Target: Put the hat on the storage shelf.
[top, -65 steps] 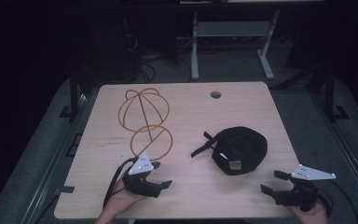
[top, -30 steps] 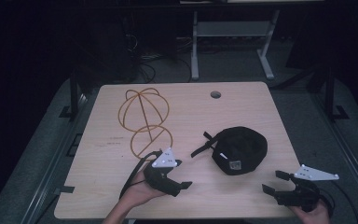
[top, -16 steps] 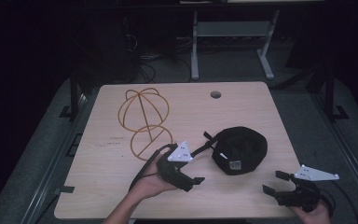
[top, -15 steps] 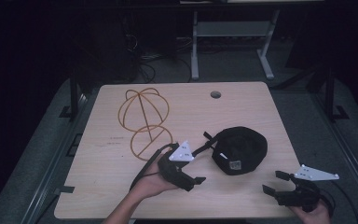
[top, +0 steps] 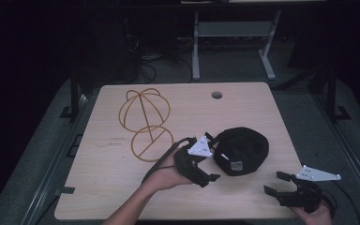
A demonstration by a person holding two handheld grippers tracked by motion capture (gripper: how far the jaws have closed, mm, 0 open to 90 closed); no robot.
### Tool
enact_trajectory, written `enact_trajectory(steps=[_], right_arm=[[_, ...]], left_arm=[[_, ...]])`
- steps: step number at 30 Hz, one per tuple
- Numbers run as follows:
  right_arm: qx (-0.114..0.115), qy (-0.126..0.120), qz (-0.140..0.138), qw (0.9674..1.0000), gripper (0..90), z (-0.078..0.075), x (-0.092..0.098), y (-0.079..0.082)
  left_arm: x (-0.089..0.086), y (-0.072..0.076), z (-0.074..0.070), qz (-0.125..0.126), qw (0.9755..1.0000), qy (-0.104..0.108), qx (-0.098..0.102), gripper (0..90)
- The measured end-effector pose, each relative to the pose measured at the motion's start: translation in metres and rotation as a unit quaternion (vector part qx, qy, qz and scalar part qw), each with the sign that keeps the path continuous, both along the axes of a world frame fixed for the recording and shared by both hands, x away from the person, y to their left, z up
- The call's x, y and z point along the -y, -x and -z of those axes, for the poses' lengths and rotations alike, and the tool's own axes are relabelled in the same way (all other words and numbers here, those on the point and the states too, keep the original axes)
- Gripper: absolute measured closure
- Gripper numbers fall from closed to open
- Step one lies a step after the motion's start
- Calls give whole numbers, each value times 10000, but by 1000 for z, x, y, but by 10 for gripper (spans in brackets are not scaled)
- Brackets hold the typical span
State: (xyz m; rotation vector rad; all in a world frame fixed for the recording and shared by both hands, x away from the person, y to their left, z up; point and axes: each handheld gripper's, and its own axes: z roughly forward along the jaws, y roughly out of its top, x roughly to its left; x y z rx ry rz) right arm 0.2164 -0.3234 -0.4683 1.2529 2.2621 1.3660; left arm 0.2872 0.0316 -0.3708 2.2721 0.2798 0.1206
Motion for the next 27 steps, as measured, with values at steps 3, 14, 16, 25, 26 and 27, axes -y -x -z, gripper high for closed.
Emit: enact_trajectory(steps=[3,14,16,25,26,27], right_arm=[[-11,23,-42,10000,157,1,-1,-1],[-23,-21,-61,10000,162,0,1,-1],[-13,-27,-51,10000,162,0,1,-1],[-47,-51,-90,9999,166,1,4,-1],[-47,-51,-90,9999,166,1,4,-1],[-38,-47,-95,9999,166,1,4,-1]], left_arm=[[9,-2,-6,70,9999,-68,110,184],[35,-6,-10,285,9993,-199,128,186],[40,-9,-10,363,9988,-316,122,189],[61,-17,-6,504,9972,-543,68,199],[61,-17,-6,504,9972,-543,68,206],[65,-18,-5,527,9969,-576,87,220]])
